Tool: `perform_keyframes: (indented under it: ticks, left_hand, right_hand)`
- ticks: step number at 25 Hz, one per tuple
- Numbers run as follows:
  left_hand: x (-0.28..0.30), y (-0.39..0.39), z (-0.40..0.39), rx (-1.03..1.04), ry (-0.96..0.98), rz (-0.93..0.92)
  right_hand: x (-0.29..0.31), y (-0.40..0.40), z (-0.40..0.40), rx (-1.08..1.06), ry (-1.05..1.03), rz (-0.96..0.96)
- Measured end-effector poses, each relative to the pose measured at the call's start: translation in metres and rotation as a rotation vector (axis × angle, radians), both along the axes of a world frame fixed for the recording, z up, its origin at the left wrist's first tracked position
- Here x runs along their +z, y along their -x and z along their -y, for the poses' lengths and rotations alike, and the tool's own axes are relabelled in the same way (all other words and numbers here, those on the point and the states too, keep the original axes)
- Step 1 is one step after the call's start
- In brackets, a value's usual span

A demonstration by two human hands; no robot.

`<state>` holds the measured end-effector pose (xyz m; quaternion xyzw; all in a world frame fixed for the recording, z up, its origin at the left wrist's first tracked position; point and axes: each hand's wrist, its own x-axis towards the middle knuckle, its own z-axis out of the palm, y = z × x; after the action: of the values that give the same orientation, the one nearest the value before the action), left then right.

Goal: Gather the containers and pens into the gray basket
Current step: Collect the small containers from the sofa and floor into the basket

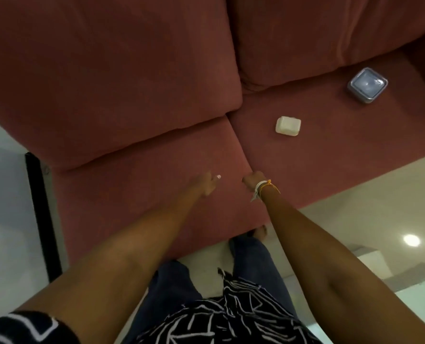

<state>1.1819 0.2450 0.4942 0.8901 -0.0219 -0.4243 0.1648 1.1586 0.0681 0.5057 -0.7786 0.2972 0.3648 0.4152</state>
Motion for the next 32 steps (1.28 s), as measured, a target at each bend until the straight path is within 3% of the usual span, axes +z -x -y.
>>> perform_keyframes:
  ticks: [5,9,12,17,19,22,26,32]
  left_hand:
    - [0.008,-0.032,0.112,0.015,0.056,-0.034]
    - [-0.017,-0.056,0.163,0.032,0.092,-0.06]
    - [-0.053,-0.075,0.188,-0.035,0.104,-0.039]
    - [-0.115,-0.072,0.203,-0.162,0.048,-0.045]
    - [-0.134,-0.068,0.197,-0.174,0.02,-0.071]
    - [-0.151,-0.066,0.187,-0.195,0.032,-0.051]
    - [-0.139,-0.071,0.169,0.062,0.11,-0.102]
    - [-0.034,-0.052,0.176,0.56,0.336,-0.2]
  right_hand:
    - [-0.001,-0.042,0.111,-0.098,0.047,-0.012]
    - [-0.025,-0.086,0.152,-0.11,0.01,-0.003]
    - [-0.066,-0.117,0.168,-0.162,0.197,0.153]
    - [-0.131,-0.143,0.195,0.093,0.583,0.306]
    - [-0.145,-0.149,0.202,0.23,0.565,0.295]
    - [-0.155,-0.15,0.205,0.236,0.526,0.319]
    - [-0.145,-0.115,0.194,0.014,0.289,0.223]
    - [-0.054,-0.036,0.166,-0.576,-0.511,-0.193]
